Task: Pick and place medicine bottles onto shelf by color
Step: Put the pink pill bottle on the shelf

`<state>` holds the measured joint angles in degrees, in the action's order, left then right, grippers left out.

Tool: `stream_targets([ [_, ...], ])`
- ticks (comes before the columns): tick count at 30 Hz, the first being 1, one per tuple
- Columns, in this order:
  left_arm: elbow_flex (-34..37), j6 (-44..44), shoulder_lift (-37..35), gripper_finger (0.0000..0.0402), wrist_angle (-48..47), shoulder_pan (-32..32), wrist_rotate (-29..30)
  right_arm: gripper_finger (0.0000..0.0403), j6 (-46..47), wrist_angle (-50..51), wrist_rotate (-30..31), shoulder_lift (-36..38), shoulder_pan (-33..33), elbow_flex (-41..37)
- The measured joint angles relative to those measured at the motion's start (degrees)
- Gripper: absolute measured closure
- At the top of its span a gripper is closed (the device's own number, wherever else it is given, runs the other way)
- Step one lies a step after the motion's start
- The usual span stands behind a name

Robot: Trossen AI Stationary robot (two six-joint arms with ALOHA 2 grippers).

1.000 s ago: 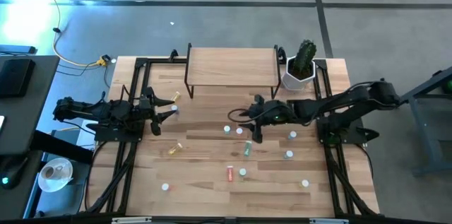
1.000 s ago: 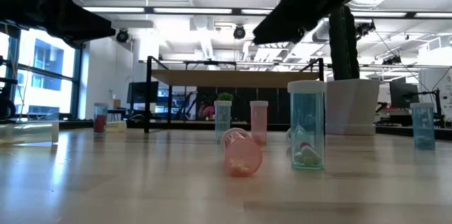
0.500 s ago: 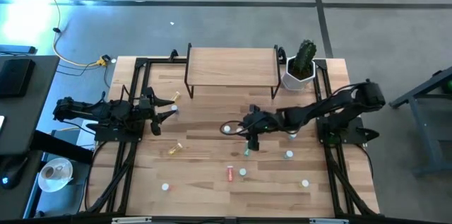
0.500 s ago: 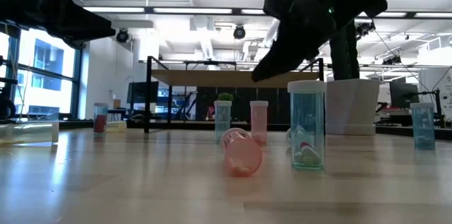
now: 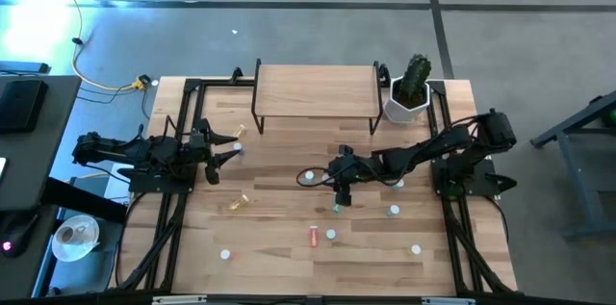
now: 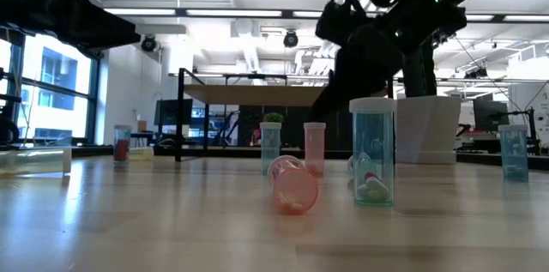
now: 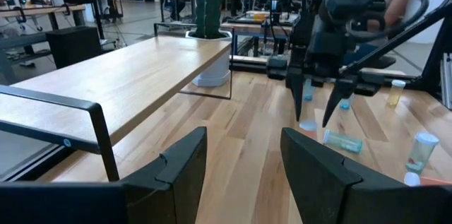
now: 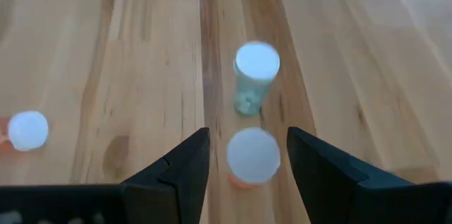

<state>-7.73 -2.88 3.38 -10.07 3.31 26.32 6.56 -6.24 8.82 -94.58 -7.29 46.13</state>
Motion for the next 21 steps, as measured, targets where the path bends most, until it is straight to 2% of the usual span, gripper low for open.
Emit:
stream_targets([
  [11,0.0,-0.01,0.0,0.0229,0.0,0.0,-0.01,0.0226,0.48,-1.1,0.02,-2.3,0.15,0.0],
  [21,0.0,0.03,0.0,0.0229,0.0,0.0,-0.01,0.0301,0.93,-1.08,0.08,-2.28,0.15,0.0],
])
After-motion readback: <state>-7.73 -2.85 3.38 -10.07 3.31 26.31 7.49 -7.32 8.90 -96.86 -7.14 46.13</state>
